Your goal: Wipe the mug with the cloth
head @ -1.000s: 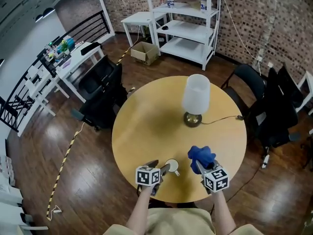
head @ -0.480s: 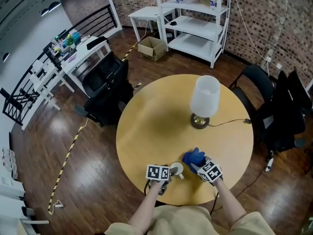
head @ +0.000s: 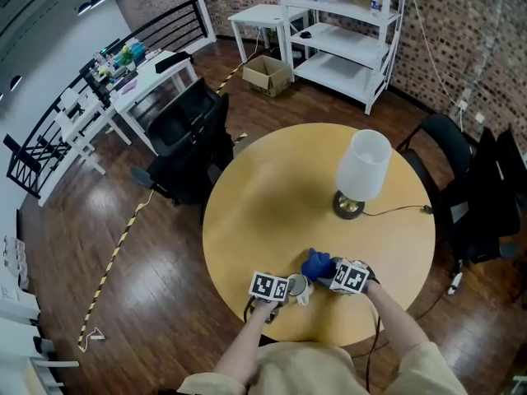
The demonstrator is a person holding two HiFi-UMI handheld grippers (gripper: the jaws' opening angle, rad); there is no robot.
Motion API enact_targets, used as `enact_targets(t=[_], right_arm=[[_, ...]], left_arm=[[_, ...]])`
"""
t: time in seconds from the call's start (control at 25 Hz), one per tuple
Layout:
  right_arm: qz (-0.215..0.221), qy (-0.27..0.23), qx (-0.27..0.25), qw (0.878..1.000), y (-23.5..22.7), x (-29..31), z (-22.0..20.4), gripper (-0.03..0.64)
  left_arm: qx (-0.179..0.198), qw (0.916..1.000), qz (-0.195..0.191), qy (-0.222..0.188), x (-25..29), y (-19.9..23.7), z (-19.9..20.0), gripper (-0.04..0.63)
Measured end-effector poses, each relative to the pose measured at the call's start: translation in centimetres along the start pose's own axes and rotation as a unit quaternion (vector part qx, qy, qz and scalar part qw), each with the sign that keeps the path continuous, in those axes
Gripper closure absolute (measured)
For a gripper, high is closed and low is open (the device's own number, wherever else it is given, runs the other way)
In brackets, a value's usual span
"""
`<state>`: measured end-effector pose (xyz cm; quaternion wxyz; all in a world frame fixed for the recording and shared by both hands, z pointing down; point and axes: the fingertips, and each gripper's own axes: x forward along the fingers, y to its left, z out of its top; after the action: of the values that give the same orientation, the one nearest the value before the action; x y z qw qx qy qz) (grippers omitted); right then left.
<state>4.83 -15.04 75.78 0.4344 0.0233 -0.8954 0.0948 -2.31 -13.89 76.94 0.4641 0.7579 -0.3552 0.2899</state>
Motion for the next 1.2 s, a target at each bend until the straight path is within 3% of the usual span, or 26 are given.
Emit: enact_targets(t=[0.12,0.32,0.68,1.2], right_arm=[[0.014,0.006,-0.013,1.0,1.3,1.1,0.8,0.543],[0.023,0.028,-0.028,0.999,1.8,1.7,1.3,0.545],[0.011,-0.001,-0.032,0.999,3.7,0.2,1.9,0.545],[0.011,0.056,-0.132,0.99,8.7,-0.3,1.4,0.545]], left_arm=[[-0.006,0.9998,-0.018,-0.006,-0.1,0.7,-0.4,0.569],[0.021,0.9996,-0.014,0.009,0.1,0.5,0.1,0.569],[-0.001,0.9998,-0.002,0.019,0.2,0.6,0.0,0.566],[-0.026,0.9992,-0.001,0.03,-0.1,0.2,-0.5,0.561]])
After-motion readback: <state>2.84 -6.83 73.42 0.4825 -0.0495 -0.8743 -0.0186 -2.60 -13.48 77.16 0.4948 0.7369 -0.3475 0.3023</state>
